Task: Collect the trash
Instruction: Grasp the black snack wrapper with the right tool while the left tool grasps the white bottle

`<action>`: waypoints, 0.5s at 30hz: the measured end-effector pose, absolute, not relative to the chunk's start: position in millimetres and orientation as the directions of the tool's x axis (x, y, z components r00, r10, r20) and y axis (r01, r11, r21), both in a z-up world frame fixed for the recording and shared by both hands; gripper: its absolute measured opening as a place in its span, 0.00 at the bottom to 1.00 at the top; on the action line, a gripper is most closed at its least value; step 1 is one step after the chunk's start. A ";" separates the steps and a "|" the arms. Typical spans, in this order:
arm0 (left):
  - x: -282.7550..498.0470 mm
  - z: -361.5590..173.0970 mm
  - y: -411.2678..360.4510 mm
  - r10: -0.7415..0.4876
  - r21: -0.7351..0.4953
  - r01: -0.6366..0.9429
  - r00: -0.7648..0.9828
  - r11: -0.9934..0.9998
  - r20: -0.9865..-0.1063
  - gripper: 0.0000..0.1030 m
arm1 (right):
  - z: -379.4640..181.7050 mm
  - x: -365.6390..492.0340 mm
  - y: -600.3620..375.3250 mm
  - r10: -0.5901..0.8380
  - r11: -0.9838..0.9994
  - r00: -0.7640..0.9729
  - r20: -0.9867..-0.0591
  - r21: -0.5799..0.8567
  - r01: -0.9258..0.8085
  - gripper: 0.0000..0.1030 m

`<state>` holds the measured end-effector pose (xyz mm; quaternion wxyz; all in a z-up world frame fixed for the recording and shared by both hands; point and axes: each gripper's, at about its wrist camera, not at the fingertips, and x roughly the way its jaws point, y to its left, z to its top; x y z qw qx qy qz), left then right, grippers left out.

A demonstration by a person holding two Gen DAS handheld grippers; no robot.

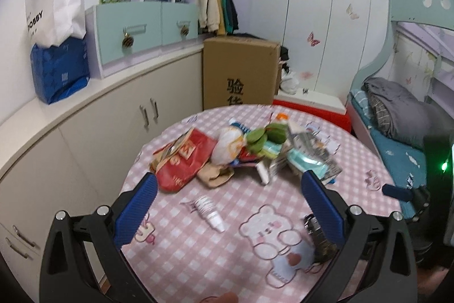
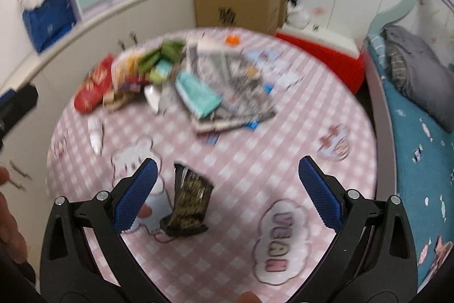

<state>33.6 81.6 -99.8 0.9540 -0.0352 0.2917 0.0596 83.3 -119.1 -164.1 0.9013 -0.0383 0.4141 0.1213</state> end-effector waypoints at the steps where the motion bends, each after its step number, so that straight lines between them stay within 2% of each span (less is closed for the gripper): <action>1: 34.1 -103.8 82.5 0.094 -0.032 -0.136 0.818 0.990 -0.567 0.96 | -171.4 83.4 -116.0 0.195 0.964 0.609 -0.768 0.037 -0.263 0.94; 3: 35.4 -111.1 85.0 0.095 -0.029 -0.137 0.809 0.990 -0.581 0.96 | -184.1 83.4 -111.0 0.204 0.957 0.578 -0.790 0.037 -0.288 0.91; 8: 39.7 -125.0 86.0 0.088 -0.031 -0.135 0.787 0.990 -0.611 0.96 | -209.3 85.6 -102.7 0.228 0.944 0.509 -0.830 0.060 -0.325 0.60; 12: 42.8 -137.3 87.4 0.095 -0.025 -0.143 0.766 0.989 -0.635 0.96 | -216.9 87.0 -98.6 0.236 0.934 0.504 -0.831 0.051 -0.353 0.49; 13: 44.0 -141.4 89.5 0.101 -0.023 -0.151 0.758 0.988 -0.645 0.96 | -217.2 86.4 -97.2 0.236 0.931 0.510 -0.827 0.042 -0.363 0.41; 15: 46.9 -147.5 93.7 0.110 -0.025 -0.167 0.745 0.986 -0.659 0.96 | -217.9 87.3 -98.5 0.254 0.928 0.516 -0.818 0.056 -0.368 0.35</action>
